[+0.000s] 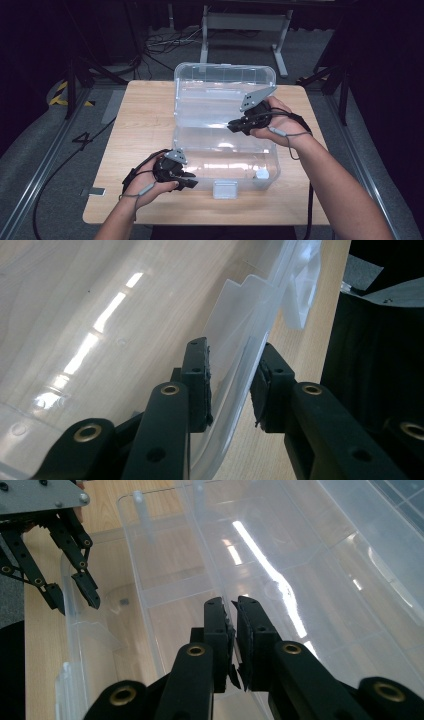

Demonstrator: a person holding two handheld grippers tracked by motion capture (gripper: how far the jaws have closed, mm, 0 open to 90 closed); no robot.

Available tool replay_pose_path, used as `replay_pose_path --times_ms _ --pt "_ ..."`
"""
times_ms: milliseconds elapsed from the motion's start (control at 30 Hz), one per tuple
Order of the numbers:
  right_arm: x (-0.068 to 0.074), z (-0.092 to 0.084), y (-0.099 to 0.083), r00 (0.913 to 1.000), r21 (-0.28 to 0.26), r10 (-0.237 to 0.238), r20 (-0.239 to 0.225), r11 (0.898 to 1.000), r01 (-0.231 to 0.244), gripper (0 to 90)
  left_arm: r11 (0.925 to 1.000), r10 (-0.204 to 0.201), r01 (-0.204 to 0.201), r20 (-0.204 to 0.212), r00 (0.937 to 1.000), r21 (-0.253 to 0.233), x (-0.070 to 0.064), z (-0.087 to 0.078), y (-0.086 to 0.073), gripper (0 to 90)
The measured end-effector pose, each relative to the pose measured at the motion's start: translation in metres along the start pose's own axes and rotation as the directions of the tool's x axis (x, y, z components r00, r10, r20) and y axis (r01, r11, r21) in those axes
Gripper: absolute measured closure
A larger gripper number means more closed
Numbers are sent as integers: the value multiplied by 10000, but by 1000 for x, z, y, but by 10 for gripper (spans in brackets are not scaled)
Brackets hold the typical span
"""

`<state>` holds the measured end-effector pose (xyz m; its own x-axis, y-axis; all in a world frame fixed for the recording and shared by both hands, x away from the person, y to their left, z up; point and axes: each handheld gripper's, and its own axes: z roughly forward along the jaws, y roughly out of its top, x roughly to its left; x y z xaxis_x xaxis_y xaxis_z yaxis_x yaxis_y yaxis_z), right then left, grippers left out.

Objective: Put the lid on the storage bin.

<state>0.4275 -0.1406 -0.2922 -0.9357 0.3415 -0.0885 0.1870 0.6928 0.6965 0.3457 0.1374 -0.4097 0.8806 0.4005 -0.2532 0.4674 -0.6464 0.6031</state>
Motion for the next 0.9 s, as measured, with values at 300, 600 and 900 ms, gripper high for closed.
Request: replay_pose_path --times_ms 300,600,900 --pt "5 -2 -2 9999 -6 -78 -86 10000 78 840 10000 -2 2 2 10000 -2 0 0 0 717" --pt "12 -4 -5 9996 -12 -128 -259 9999 128 842 10000 0 0 2 10000 -4 0 0 0 717" --pt "16 -5 -9 9992 -67 -31 -410 10000 29 840 10000 -14 14 0 10000 -3 0 0 0 717"
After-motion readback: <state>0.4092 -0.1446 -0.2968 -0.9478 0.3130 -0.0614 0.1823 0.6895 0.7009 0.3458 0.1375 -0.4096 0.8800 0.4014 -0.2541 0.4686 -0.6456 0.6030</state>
